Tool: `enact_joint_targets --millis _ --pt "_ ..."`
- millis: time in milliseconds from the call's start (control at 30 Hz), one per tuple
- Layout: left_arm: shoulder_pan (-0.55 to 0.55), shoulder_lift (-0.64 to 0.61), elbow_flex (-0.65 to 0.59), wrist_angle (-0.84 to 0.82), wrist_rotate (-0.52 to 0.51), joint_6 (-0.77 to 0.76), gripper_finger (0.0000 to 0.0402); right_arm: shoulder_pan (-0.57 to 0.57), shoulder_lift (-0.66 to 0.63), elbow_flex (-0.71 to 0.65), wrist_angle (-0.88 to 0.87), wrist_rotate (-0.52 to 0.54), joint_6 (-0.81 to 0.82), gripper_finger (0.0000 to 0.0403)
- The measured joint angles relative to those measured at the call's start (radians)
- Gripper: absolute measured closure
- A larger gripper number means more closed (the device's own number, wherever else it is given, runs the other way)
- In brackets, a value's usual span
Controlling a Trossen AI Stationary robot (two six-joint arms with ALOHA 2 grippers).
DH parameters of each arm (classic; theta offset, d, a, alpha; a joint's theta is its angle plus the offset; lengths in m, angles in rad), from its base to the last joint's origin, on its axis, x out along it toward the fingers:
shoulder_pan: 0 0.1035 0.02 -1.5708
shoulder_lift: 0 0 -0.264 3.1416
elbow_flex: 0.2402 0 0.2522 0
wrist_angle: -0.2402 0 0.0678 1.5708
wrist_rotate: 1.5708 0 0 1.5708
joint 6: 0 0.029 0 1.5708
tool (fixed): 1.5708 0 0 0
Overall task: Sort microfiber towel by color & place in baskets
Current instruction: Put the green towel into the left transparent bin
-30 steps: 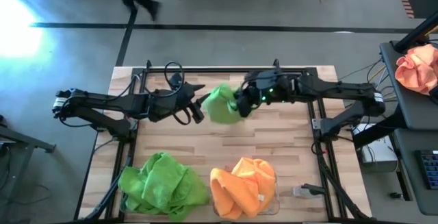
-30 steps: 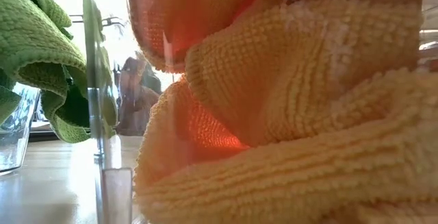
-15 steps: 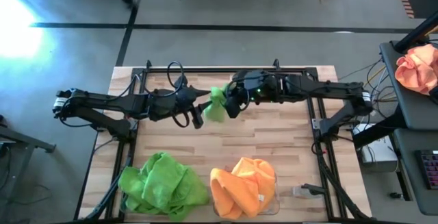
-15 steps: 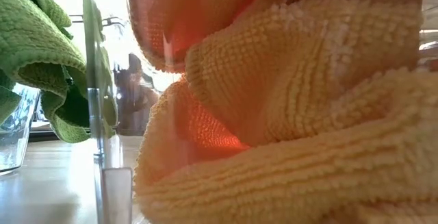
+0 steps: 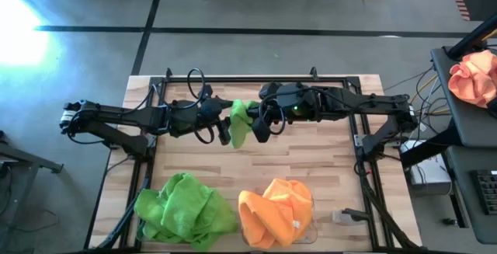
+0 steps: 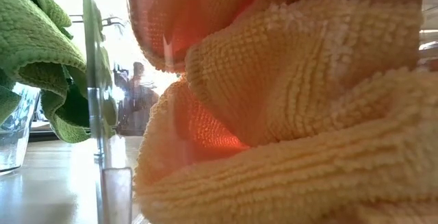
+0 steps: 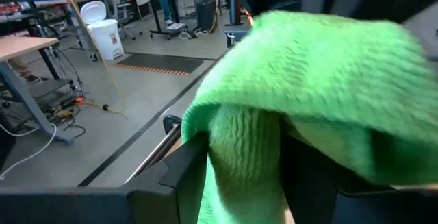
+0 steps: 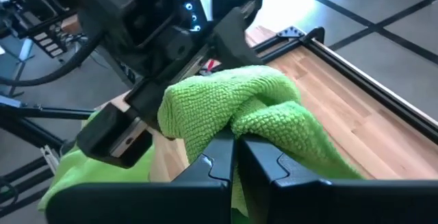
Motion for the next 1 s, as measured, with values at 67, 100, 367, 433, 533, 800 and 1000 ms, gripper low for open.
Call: enact_joint_targets --millis 67,100,367,433,533,800,1000 --pt "0.0 0.0 0.0 0.003 -0.002 0.001 0.0247 0.008 0.008 0.013 -0.001 -0.001 -0.006 0.0394" --pt "0.0 0.0 0.0 0.002 -0.002 0.002 0.0247 0.01 0.013 0.017 -0.008 -0.001 -0.008 0.0394" --pt "0.0 0.0 0.0 -0.008 -0.002 0.002 0.0296 0.01 0.024 0.035 -0.03 0.001 -0.01 0.0394" --pt "0.0 0.0 0.0 -0.008 -0.002 0.002 0.0324 0.01 0.024 0.035 -0.03 0.001 -0.01 0.0394" --pt "0.0 0.0 0.0 -0.008 -0.001 0.001 0.037 0.01 0.024 0.035 -0.03 0.001 -0.017 0.0394" --pt "0.0 0.0 0.0 -0.008 -0.001 -0.001 0.0391 0.01 0.024 0.035 -0.03 0.003 -0.044 0.0394" --pt "0.0 0.0 0.0 -0.009 -0.001 0.001 0.04 0.01 0.024 0.035 -0.03 0.06 -0.062 0.037"
